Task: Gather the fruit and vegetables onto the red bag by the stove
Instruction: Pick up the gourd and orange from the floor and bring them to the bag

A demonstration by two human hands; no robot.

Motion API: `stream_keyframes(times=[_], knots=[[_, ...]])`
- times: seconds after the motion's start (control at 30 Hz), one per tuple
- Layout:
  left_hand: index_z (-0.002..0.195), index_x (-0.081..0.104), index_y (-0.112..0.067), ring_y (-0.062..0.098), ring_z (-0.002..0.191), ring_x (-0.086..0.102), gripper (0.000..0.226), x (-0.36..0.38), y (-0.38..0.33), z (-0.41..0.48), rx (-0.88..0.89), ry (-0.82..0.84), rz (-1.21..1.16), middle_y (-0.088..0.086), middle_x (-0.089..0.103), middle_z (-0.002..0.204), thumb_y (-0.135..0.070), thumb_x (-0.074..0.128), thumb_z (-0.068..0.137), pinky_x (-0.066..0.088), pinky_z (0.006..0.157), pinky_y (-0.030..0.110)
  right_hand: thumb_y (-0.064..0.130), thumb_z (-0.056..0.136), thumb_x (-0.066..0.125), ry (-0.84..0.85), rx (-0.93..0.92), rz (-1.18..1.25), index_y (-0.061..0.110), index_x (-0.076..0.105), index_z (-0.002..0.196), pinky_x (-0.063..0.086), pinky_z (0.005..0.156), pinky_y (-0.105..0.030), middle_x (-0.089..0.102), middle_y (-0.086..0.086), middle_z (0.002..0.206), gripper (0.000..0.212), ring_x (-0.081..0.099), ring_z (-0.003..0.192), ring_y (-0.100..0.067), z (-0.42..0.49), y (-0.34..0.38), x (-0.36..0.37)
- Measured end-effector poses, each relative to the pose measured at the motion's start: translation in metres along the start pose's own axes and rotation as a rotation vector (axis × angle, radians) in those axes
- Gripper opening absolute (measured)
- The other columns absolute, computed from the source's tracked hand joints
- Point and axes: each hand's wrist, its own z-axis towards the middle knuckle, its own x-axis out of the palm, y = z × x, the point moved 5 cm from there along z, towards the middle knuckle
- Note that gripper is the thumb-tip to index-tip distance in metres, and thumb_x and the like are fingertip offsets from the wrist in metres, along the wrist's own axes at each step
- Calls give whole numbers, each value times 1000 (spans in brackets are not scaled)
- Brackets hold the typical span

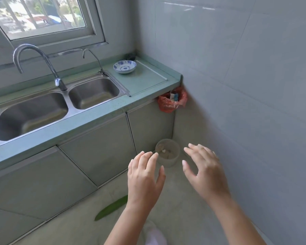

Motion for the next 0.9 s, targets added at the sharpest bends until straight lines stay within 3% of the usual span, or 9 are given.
stream_keyframes(times=[0.43,0.9], knots=[[104,67,-5,34,105,59,37,50,95,115,-175,-151,28,10,67,105,-30,49,83,48,85,52,34,78,46,219,-203,35,12,68,102,45,85,-53,67,-5,109,40,60,104,-29,145,15,122],[108,65,-4,33,108,56,40,83,166,111,-456,-141,243,13,65,110,-30,48,83,47,86,53,35,79,45,480,-389,222,13,66,103,45,85,-54,66,-3,109,39,60,105,-28,181,16,243]])
